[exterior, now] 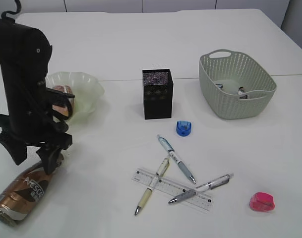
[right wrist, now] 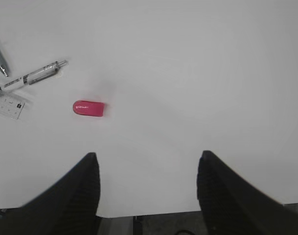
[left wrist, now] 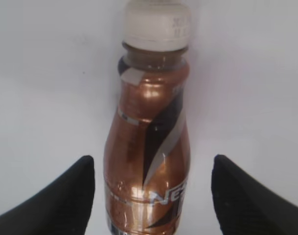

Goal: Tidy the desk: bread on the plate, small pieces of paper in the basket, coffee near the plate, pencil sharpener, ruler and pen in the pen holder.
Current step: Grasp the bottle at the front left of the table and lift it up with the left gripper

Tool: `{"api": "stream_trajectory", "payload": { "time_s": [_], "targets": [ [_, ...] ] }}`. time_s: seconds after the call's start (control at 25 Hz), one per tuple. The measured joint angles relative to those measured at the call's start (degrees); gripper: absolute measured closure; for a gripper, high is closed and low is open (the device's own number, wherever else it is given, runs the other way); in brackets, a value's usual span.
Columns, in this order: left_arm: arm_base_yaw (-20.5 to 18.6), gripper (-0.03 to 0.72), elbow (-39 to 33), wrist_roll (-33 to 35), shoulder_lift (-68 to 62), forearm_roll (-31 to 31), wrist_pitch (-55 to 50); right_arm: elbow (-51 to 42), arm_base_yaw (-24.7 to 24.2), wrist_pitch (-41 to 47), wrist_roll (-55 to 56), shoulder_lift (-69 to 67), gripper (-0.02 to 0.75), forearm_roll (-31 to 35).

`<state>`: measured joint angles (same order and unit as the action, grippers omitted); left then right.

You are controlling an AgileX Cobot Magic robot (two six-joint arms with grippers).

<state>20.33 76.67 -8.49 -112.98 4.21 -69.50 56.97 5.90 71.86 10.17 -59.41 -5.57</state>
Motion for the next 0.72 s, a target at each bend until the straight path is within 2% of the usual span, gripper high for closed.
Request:
{"api": "stream_trajectory", "payload": {
  "time_s": [0.72],
  "targets": [
    [0.0,0.148,0.2,0.0,-6.3,-2.3,2.9,0.0,0.0,0.0,-0.3,0.0,0.251,-0.9]
  ]
}}
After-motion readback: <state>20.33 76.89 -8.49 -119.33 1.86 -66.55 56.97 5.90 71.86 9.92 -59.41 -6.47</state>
